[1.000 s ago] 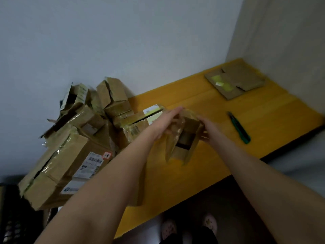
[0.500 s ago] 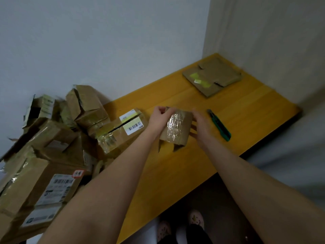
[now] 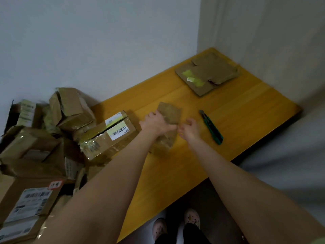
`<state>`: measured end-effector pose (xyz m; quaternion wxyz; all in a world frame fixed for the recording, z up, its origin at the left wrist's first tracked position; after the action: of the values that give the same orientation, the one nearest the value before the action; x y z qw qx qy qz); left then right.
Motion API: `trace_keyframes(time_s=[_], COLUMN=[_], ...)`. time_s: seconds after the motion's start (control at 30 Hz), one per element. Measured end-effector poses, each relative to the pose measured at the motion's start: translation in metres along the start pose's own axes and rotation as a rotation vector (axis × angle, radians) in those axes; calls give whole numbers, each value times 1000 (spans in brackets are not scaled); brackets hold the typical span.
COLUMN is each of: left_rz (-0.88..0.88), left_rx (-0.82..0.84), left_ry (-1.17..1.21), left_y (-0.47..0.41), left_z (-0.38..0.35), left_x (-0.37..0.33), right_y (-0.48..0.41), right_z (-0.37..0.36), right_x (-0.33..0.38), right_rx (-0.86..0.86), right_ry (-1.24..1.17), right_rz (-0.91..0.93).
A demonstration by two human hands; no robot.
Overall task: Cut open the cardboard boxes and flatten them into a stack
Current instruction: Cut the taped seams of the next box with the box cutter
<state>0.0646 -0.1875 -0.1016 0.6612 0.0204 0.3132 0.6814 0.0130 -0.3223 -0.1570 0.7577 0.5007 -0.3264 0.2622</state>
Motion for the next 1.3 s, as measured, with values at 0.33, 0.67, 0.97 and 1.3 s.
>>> trace_keyframes(time_s=[0.33, 0.67, 0.97, 1.3], left_rz=[187, 155, -19, -113], left_rx=[-111, -35, 66, 68], left_ry=[-62, -48, -210, -325], left_y=[-13, -4, 43, 90], left_z=[-35, -29, -20, -10], left_x=[9, 38, 90, 141], right_y=[-45, -39, -2, 65], right_z=[62, 33, -19, -60], right_x=[-31, -42, -70, -50], right_rx=[-152, -160, 117, 231], right_ry=[1244, 1303, 1043, 358], right_rz=[20, 202, -52, -88])
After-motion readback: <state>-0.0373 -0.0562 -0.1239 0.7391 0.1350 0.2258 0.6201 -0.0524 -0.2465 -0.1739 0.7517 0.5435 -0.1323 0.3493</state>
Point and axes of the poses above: each hand's wrist, its own y-axis away from the middle knuckle, its own z-axis out of the back of the hand, x = y × z, the point moved 7 cm from there along -y, towards the middle knuckle, and after that the axes turned 14 degrees about y, right-handed, at the moved point
